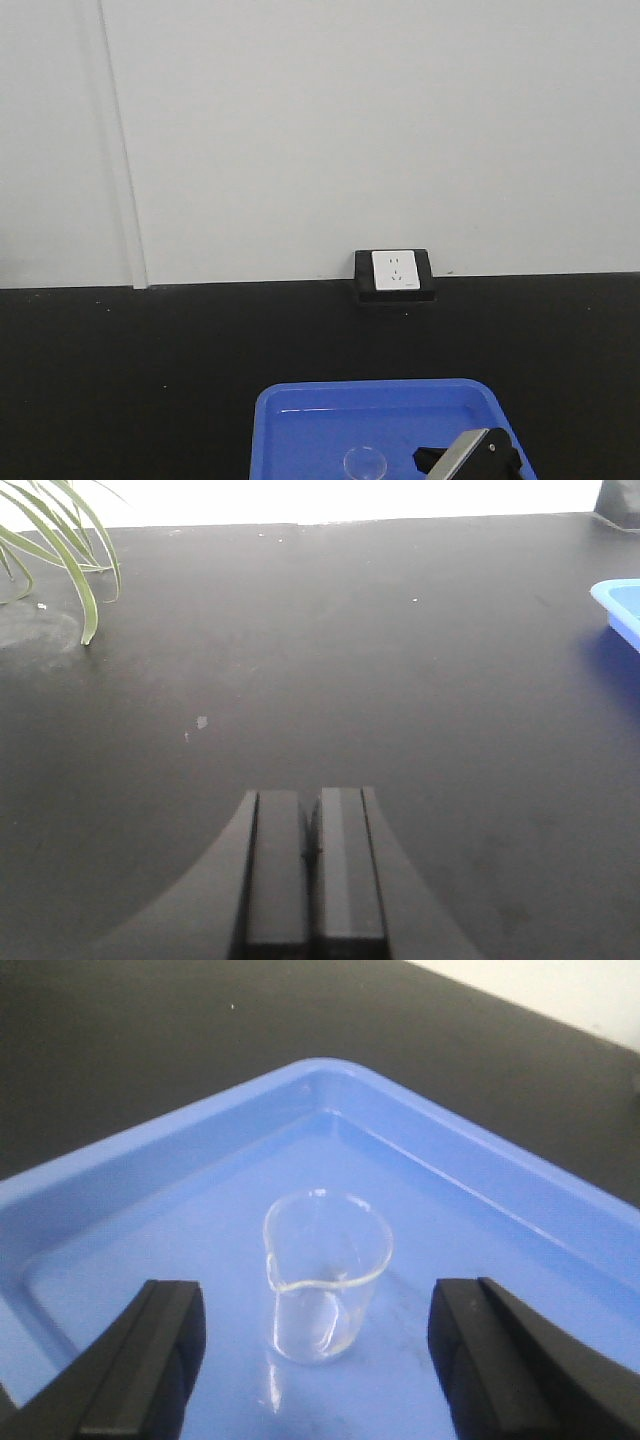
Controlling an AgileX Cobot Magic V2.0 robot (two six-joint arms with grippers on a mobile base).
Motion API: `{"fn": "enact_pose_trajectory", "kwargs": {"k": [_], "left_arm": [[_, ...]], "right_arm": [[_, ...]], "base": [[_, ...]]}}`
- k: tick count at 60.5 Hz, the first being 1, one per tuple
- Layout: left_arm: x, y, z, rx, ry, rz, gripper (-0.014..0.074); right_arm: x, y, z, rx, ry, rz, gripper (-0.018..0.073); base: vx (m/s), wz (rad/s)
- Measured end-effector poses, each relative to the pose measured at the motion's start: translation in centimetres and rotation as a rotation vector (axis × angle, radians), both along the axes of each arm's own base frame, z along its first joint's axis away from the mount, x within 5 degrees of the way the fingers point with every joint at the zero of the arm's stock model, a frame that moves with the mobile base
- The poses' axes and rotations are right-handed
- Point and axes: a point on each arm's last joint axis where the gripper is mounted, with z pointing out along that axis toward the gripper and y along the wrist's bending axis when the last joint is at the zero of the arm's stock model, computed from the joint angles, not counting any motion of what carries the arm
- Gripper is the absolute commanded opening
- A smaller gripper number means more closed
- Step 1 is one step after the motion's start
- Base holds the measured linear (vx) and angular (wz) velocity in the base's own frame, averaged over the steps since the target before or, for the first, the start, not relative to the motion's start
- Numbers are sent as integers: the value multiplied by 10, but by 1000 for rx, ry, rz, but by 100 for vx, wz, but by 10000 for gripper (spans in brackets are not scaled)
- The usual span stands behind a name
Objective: Move beaker to silver tray on left bench
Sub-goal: 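Move the right gripper down to the clear glass beaker in the blue tray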
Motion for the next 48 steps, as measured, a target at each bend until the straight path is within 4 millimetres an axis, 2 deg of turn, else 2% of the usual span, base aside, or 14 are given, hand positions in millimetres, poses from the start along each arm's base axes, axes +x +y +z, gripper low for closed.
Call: {"fn": "enact_pose_trajectory", "kwargs": {"k": [8, 24, 48], "left_arm": [[0, 0, 0, 0, 0, 0, 1], [0, 0, 0, 0, 0, 0, 1], [0, 0, 0, 0, 0, 0, 1]], "right_arm": [[10, 3, -9, -7, 21, -1, 532], [43, 14, -19, 38, 39, -12, 532], [73, 27, -39, 53, 70, 40, 531]], "base": [[0, 0], [0, 0], [0, 0]]}}
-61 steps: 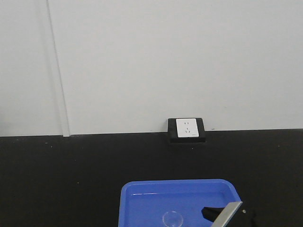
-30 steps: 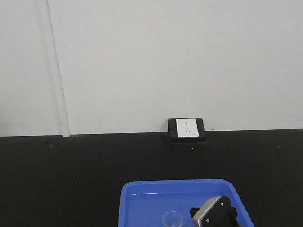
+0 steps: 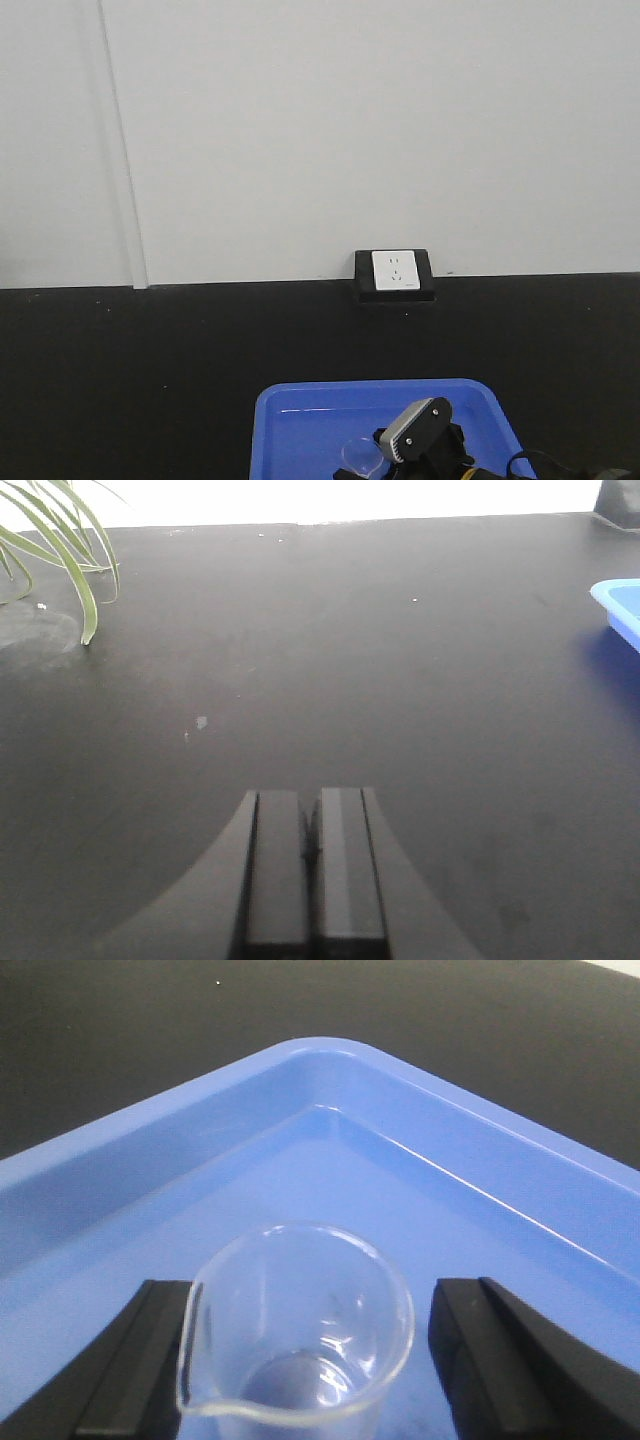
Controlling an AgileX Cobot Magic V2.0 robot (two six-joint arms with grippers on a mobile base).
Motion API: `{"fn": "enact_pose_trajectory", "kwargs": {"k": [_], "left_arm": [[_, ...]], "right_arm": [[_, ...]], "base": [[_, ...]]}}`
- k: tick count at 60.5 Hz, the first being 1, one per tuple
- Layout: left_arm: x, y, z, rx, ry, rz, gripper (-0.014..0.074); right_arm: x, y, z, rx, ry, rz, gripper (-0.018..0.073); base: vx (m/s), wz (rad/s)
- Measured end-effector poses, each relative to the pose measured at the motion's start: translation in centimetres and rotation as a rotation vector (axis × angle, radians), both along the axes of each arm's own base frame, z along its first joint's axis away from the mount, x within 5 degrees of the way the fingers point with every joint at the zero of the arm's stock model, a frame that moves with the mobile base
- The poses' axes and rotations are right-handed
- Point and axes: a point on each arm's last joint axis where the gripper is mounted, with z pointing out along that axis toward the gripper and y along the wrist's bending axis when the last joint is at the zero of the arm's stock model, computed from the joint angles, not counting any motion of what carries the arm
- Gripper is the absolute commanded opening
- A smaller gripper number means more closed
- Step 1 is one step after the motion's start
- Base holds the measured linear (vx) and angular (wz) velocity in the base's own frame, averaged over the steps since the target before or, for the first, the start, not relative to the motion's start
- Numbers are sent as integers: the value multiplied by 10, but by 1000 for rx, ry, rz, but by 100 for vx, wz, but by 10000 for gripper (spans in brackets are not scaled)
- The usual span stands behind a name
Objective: Move beaker to silver tray on left bench
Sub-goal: 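Move the right gripper down to the clear glass beaker in the blue tray, then close the right gripper on the beaker rim and lift it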
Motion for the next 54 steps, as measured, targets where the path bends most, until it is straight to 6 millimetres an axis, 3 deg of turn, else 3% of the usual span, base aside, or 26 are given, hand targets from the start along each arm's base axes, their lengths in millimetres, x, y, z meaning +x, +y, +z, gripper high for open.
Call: {"fn": "enact_pose_trajectory", "kwargs": {"k": [20, 31, 42, 46, 47, 54], "left_arm": [[0, 0, 0, 0, 0, 0, 1], [0, 0, 0, 0, 0, 0, 1], [0, 0, 0, 0, 0, 0, 1], [0, 0, 0, 0, 0, 0, 1], [0, 0, 0, 0, 0, 0, 1], [0, 0, 0, 0, 0, 0, 1]], "right_arm": [[12, 4, -15, 20, 41, -7, 498], [11, 4, -17, 17, 45, -5, 345], [11, 6, -14, 51, 41, 0, 104], [11, 6, -7, 59, 35, 11, 30], [9, 8, 17, 60, -16, 42, -17], [5, 7, 55, 99, -52, 40, -15]], "base": [[0, 0], [0, 0], [0, 0], [0, 0], [0, 0], [0, 0]]}}
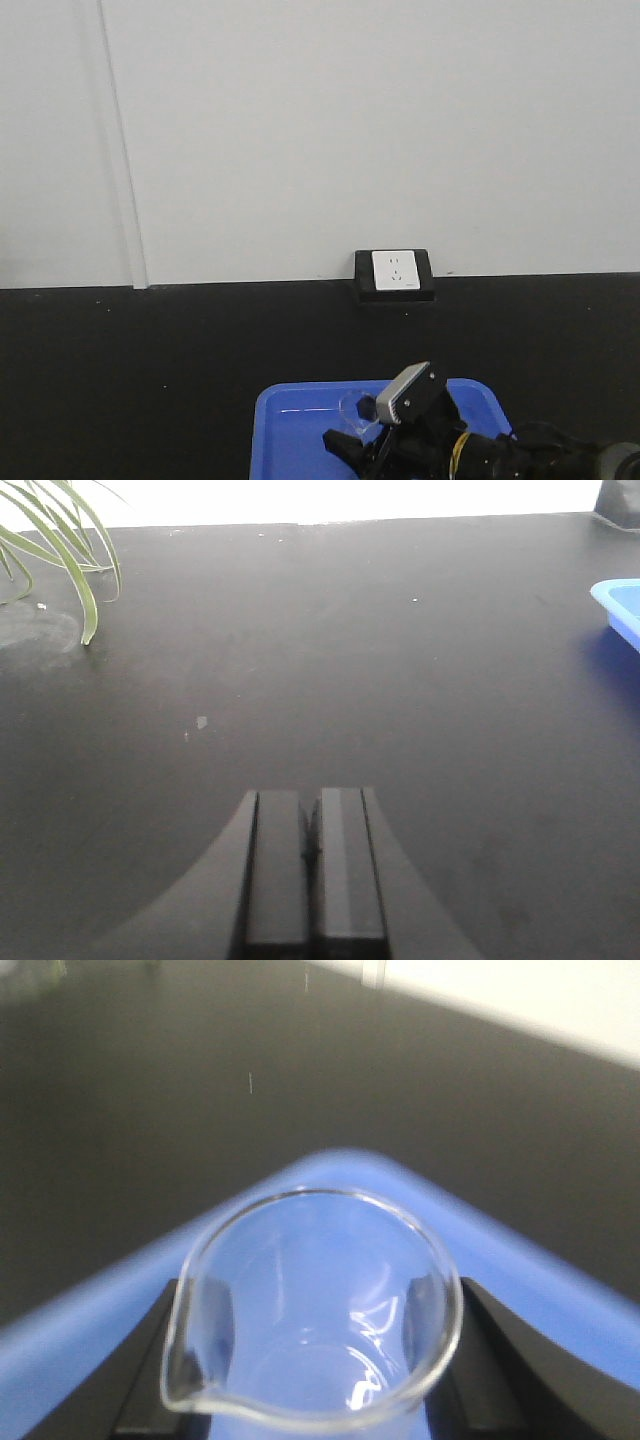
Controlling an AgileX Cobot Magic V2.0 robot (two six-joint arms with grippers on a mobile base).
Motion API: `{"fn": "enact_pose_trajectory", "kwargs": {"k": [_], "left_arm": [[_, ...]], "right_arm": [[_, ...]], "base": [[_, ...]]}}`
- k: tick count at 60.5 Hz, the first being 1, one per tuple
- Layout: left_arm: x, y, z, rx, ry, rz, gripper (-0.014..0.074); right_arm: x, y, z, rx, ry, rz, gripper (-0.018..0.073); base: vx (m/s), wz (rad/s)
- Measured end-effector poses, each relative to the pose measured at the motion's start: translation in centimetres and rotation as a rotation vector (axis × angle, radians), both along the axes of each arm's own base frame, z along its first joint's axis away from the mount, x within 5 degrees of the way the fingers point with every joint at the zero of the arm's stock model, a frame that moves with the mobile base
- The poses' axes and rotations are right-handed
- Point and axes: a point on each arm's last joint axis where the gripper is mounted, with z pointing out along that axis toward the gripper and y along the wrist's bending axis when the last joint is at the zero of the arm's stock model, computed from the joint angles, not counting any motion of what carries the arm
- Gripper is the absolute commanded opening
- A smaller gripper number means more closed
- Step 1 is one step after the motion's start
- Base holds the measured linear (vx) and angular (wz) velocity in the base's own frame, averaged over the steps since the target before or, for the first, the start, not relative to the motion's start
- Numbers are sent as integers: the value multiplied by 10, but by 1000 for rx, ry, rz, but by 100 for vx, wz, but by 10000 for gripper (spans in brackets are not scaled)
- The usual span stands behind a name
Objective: Move beaker to silver tray on left bench
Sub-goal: 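Close the right gripper on the beaker rim and lift it, then hold the beaker raised in the right gripper while the base drives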
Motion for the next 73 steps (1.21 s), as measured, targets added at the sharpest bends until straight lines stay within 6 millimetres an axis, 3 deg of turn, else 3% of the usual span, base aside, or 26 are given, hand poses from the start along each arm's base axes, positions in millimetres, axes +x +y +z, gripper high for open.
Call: {"fn": "enact_pose_trajectory", "kwargs": {"k": [18, 29, 42, 73], "left_arm": [[0, 0, 0, 0, 0, 0, 1], [0, 0, 0, 0, 0, 0, 1], [0, 0, 0, 0, 0, 0, 1], [0, 0, 0, 0, 0, 0, 1]], "right_arm": [[-20, 1, 104, 77, -112, 16, -14], [-34, 26, 152, 86, -185, 80, -14], [-48, 51, 157, 70, -197, 157, -14], [-49, 52, 157, 68, -194, 158, -11]], "base": [[0, 0], [0, 0], [0, 0], [0, 0]]}}
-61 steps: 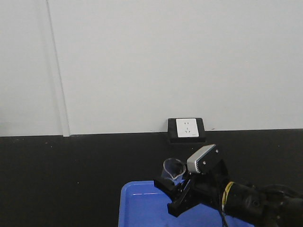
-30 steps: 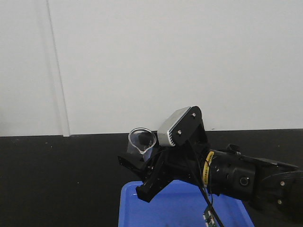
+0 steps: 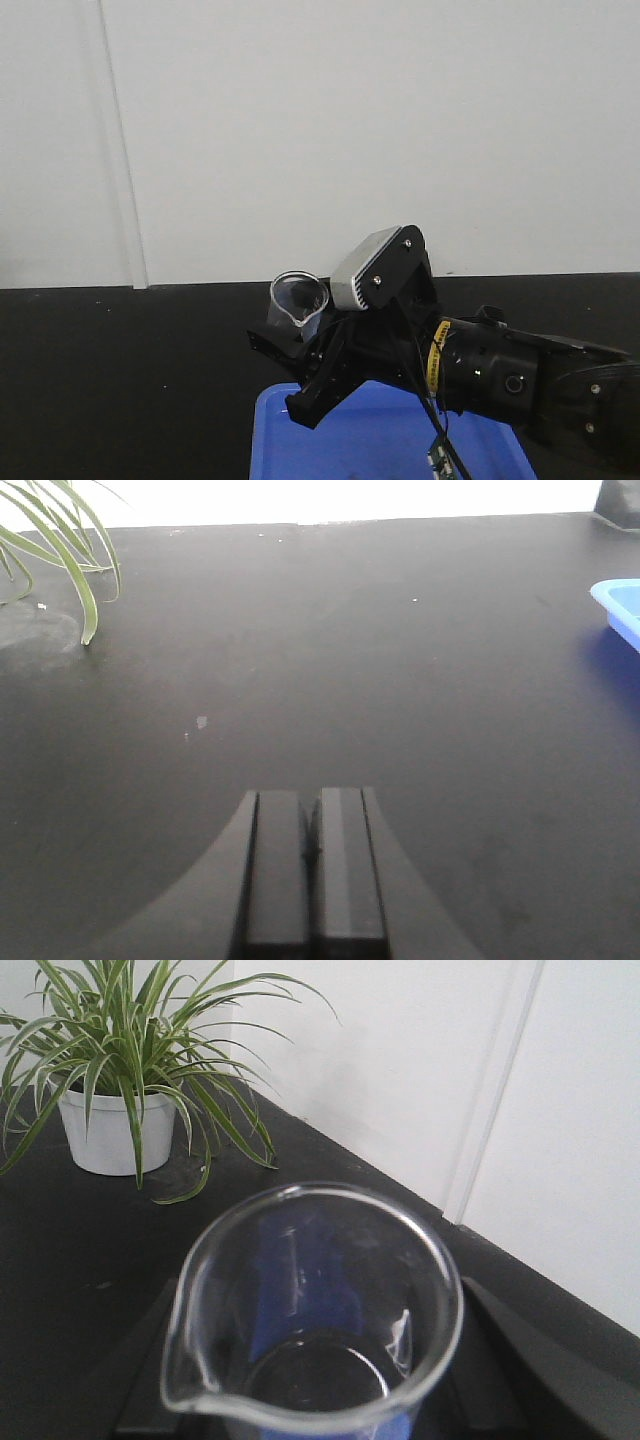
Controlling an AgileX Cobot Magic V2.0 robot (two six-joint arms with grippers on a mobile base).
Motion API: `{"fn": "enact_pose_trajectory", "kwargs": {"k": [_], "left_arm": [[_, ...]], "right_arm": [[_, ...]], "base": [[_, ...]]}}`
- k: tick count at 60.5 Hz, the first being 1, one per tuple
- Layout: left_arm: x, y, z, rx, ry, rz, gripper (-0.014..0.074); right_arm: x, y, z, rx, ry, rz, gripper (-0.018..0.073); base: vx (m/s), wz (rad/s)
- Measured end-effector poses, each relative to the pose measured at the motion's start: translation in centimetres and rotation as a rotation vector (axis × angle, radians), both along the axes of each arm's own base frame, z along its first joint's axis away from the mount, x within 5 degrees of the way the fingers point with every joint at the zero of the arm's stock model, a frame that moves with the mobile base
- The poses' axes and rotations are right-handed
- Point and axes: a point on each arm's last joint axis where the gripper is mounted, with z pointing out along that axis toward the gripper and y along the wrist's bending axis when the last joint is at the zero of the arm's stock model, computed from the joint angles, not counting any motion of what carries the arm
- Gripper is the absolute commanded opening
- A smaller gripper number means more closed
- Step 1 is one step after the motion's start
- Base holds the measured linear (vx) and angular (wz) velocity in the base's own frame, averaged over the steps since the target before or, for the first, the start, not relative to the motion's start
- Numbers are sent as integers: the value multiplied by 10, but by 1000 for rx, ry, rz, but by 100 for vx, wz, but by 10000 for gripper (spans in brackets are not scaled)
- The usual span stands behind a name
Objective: Move beaker to silver tray on left bench
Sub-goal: 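Hold the beaker raised in the right gripper while the base drives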
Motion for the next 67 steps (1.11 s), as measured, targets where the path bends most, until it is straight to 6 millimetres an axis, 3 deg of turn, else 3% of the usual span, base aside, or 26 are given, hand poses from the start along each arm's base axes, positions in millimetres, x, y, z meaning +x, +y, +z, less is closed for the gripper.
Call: {"fn": "enact_pose_trajectory", "kwargs": {"k": [67], "left_arm": [[0, 0, 0, 0, 0, 0, 1]], "right_arm": [[2, 0, -3, -7, 7, -6, -11]], "base": [[-7, 1]]}}
